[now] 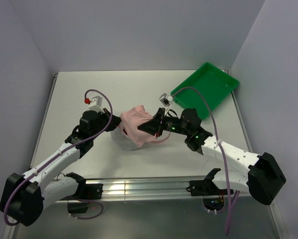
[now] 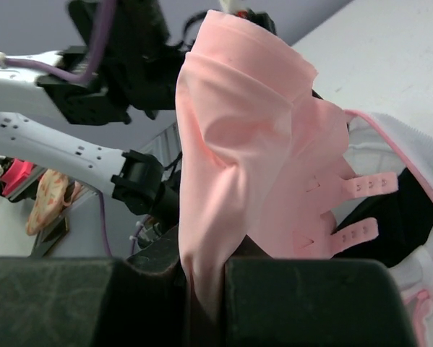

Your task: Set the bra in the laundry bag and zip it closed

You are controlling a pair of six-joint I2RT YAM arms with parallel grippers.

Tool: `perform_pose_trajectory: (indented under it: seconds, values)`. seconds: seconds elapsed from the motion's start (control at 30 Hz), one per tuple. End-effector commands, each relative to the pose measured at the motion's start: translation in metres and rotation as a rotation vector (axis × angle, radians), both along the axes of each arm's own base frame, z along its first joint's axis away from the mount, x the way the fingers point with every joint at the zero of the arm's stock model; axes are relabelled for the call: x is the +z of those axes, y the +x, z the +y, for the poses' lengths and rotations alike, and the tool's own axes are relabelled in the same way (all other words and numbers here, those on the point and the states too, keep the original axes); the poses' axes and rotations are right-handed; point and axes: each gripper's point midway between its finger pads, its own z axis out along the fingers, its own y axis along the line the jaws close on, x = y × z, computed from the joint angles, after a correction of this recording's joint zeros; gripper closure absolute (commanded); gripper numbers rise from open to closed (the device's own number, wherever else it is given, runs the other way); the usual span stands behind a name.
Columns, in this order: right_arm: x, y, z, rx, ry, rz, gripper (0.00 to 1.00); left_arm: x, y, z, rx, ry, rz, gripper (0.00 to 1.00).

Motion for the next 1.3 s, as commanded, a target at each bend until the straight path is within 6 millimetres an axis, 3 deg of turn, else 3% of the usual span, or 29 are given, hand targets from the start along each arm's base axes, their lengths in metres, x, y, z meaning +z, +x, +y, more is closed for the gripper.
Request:
perform_pose_trajectory:
  seconds: [0.0, 0.17, 0.3, 0.4, 0.5, 0.67, 0.77, 0.9, 1.03, 1.13, 1.27]
  values:
    - [-0.013, 0.010, 0.008, -0.005, -0.023, 0.001, 1.00, 0.019, 0.002, -0.003, -0.007, -0.052, -0.064, 1.00]
    - [-0.046, 0.041, 0.020, -0.083, -0.118, 0.081, 1.00, 0.022, -0.003, -0.004, -0.027, -0.066, -0.073, 1.00]
    - [-0.051, 0.065, 0.031, -0.129, -0.160, 0.112, 1.00, 0.024, -0.006, -0.004, -0.035, -0.068, -0.077, 1.00]
    - [-0.063, 0.073, 0.041, -0.123, -0.201, 0.131, 1.00, 0.023, -0.009, -0.003, -0.033, -0.064, -0.072, 1.00]
    - [-0.077, 0.069, 0.049, -0.081, -0.290, 0.090, 1.00, 0.020, -0.009, -0.003, -0.036, -0.060, -0.069, 1.00]
    - [-0.117, 0.030, 0.063, 0.077, -0.404, 0.122, 1.00, 0.034, -0.001, -0.005, -0.031, -0.064, -0.102, 1.00]
    - [-0.130, 0.020, 0.065, 0.102, -0.379, 0.184, 1.00, 0.044, 0.004, -0.006, -0.025, -0.075, -0.126, 1.00]
    - [-0.138, 0.015, 0.068, 0.105, -0.359, 0.259, 1.00, 0.053, 0.006, -0.012, -0.052, -0.095, -0.150, 1.00]
    - [-0.156, 0.025, 0.071, 0.053, -0.401, 0.322, 1.00, 0.052, 0.000, -0.017, -0.085, -0.115, -0.151, 1.00]
    - [-0.151, 0.047, 0.072, -0.050, -0.397, 0.347, 1.00, 0.046, -0.008, -0.019, -0.110, -0.128, -0.132, 1.00]
    - [-0.113, 0.079, 0.072, -0.227, -0.258, 0.365, 1.00, 0.012, -0.030, -0.016, -0.130, -0.128, -0.031, 1.00]
